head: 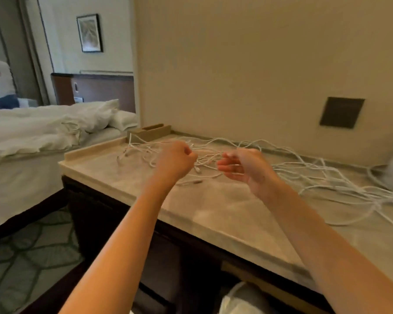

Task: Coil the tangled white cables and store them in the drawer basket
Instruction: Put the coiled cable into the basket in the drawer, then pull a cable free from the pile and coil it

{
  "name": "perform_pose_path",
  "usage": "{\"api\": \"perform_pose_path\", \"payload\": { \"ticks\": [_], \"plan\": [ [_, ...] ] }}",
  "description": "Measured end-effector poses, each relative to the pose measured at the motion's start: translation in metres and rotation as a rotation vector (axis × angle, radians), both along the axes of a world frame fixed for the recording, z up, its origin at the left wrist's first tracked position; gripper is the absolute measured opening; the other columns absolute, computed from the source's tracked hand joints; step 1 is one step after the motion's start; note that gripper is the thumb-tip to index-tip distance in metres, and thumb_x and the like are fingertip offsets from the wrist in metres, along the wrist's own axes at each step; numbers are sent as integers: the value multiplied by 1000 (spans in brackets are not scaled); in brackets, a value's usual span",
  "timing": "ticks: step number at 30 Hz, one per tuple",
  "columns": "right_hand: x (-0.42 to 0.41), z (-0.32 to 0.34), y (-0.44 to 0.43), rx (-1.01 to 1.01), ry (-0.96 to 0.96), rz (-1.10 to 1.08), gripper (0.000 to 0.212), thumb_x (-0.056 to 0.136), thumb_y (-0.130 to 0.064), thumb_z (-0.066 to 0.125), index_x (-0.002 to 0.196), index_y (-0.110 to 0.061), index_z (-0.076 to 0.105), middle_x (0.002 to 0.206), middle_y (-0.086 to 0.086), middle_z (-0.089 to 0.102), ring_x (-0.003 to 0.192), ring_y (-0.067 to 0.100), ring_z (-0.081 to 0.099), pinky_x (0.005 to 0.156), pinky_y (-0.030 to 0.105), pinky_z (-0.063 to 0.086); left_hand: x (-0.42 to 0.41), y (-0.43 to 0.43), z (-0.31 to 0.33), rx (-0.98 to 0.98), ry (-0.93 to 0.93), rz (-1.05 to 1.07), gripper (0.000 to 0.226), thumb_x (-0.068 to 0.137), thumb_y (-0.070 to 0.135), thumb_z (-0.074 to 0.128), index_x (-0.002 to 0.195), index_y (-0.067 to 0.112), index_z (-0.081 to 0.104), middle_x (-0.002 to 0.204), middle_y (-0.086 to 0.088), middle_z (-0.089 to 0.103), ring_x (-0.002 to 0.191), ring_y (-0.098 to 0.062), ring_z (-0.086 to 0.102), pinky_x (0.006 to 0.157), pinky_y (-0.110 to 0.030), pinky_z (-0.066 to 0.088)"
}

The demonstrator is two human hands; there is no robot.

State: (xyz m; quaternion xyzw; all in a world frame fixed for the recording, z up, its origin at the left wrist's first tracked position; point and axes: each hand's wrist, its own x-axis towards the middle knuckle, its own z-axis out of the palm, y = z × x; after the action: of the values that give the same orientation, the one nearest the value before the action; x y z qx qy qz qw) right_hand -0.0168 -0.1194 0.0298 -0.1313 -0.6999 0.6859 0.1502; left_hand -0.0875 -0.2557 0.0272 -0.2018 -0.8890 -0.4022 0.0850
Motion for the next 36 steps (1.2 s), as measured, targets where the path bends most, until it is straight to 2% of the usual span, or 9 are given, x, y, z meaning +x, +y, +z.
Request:
{"api": "perform_pose_path", "payload": {
  "ticks": [10, 14, 19, 22, 26, 29, 32, 34, 36],
  "plan": [
    [91, -5, 143, -70, -6, -323, 15, 92, -8, 50, 81, -9, 58, 71, 7, 64, 50, 8, 63, 52, 18, 49, 70, 171, 9, -98, 62, -391, 25, 88, 18, 52, 88, -2, 68, 86, -20, 70, 82, -32, 66, 79, -40, 53],
    [135, -11, 194, -91, -5, -474, 13, 93, -5, 48, 83, -7, 56, 71, 8, 64, 46, 8, 62, 57, 22, 48, 102, 224, 7, -125, 72, -529, 25, 89, 19, 52, 90, -1, 68, 89, -19, 70, 86, -31, 66, 79, -36, 53],
    [182, -18, 241, -118, 32, -680, 14, 91, -1, 47, 83, -8, 56, 68, 8, 63, 48, 10, 60, 52, 19, 47, 137, 281, -1, -158, 98, -664, 25, 92, 14, 48, 103, 1, 66, 107, -20, 66, 102, -32, 60, 86, -34, 46],
    [193, -23, 261, -78, 128, -787, 27, 88, 11, 39, 85, -9, 57, 73, 8, 62, 61, 13, 58, 55, 18, 46, 150, 309, -7, -189, 164, -694, 32, 94, 5, 39, 122, 0, 54, 129, -21, 52, 119, -31, 48, 95, -32, 34],
    [190, -31, 281, 47, 126, -776, 35, 86, 18, 37, 102, -4, 60, 89, 8, 61, 73, 15, 55, 59, 19, 43, 157, 337, -12, -172, 183, -707, 39, 95, 7, 42, 133, -2, 36, 134, -23, 44, 124, -32, 42, 96, -32, 28],
    [183, -33, 293, 167, 59, -762, 43, 86, 16, 39, 122, -3, 55, 107, 8, 58, 95, 16, 55, 73, 21, 46, 152, 352, -18, -161, 68, -713, 37, 92, 14, 50, 124, -2, 41, 120, -23, 56, 113, -35, 51, 86, -35, 38],
    [178, -36, 304, 215, 26, -768, 40, 86, 13, 43, 122, -1, 54, 112, 12, 59, 99, 17, 53, 79, 21, 45, 144, 357, -18, -66, 35, -741, 20, 90, 12, 50, 102, 0, 61, 98, -23, 66, 96, -33, 60, 80, -35, 44],
    [173, -37, 309, 259, -26, -730, 34, 86, 8, 52, 119, -1, 57, 103, 9, 61, 93, 15, 56, 73, 17, 43, 137, 360, -19, 4, 13, -796, 22, 92, 6, 45, 85, 3, 65, 76, -20, 65, 74, -26, 63, 76, -35, 48],
    [168, -37, 311, 269, -56, -653, 18, 88, -1, 59, 105, -2, 64, 79, 3, 67, 74, 9, 61, 73, 18, 45, 129, 360, -19, 93, -72, -841, 29, 93, 2, 41, 72, 11, 59, 57, -13, 58, 49, -13, 57, 69, -36, 53]
  ]
}}
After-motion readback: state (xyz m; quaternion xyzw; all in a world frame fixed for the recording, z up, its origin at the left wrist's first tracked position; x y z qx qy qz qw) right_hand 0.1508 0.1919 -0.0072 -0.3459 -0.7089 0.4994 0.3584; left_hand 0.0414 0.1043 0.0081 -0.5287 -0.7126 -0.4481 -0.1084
